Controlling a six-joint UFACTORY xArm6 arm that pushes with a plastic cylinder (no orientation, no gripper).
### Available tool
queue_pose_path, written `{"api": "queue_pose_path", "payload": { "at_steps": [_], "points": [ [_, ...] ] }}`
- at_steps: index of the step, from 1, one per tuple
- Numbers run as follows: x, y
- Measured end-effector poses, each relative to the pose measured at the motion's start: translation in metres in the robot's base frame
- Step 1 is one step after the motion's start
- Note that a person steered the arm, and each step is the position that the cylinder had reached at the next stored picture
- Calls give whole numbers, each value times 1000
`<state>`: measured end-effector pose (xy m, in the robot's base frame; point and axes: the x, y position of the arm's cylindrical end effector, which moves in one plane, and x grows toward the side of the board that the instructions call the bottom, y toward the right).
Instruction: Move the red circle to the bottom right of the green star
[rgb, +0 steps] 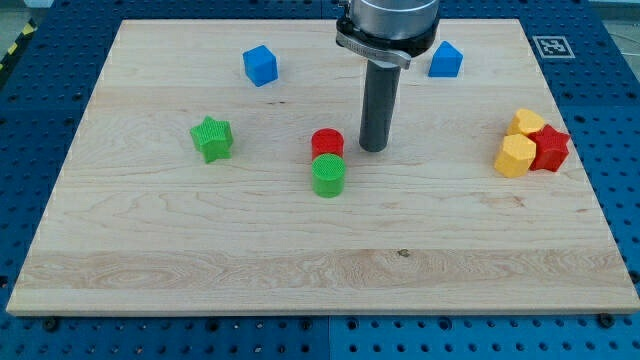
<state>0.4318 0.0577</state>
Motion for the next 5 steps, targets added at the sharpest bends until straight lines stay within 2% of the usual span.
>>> {"api": "queue_pose_path", "payload": {
  "at_steps": [5],
  "points": [
    [-13,0]
  ]
}}
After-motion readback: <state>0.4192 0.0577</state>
